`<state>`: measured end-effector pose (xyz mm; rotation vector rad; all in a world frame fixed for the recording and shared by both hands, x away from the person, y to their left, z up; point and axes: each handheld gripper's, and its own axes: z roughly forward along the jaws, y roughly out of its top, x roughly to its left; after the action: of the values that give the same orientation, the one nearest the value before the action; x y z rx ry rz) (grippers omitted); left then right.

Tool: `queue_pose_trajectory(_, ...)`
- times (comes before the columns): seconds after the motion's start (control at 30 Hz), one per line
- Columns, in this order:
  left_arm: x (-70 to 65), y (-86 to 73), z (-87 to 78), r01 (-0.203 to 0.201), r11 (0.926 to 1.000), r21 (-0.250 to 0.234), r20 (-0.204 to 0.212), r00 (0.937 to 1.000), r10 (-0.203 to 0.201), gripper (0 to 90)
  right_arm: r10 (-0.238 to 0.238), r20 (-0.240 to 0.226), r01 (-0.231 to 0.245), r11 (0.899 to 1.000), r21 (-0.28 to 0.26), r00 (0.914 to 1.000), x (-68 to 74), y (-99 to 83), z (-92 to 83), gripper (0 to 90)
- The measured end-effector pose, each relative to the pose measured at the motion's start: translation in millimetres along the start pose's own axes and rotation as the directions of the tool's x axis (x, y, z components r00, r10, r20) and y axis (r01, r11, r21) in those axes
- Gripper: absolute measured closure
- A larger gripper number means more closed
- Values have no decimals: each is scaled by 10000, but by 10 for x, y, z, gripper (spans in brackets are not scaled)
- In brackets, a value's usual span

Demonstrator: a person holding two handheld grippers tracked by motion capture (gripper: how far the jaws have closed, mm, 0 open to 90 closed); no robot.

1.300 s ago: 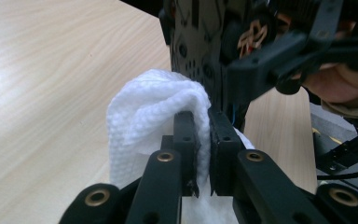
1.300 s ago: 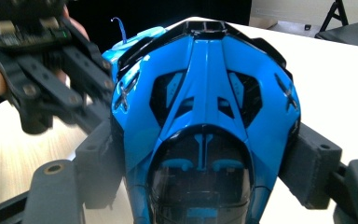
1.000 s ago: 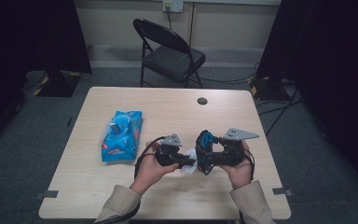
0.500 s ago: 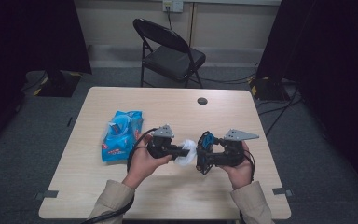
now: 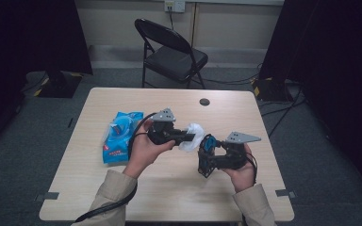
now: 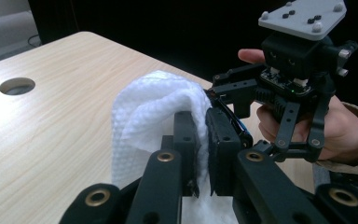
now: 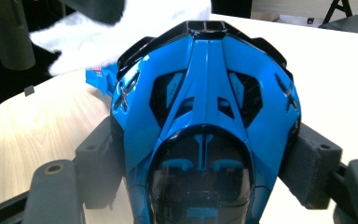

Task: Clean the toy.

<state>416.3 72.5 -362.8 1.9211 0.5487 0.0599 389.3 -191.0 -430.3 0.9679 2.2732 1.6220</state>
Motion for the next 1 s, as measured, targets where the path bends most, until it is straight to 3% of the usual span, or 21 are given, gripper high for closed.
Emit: queue_pose_trajectory(1.0,-2,-235,287,335,9974,646,294,9989,-354,842,-157,-181,154,9998,-151,9997,57,37,14,250)
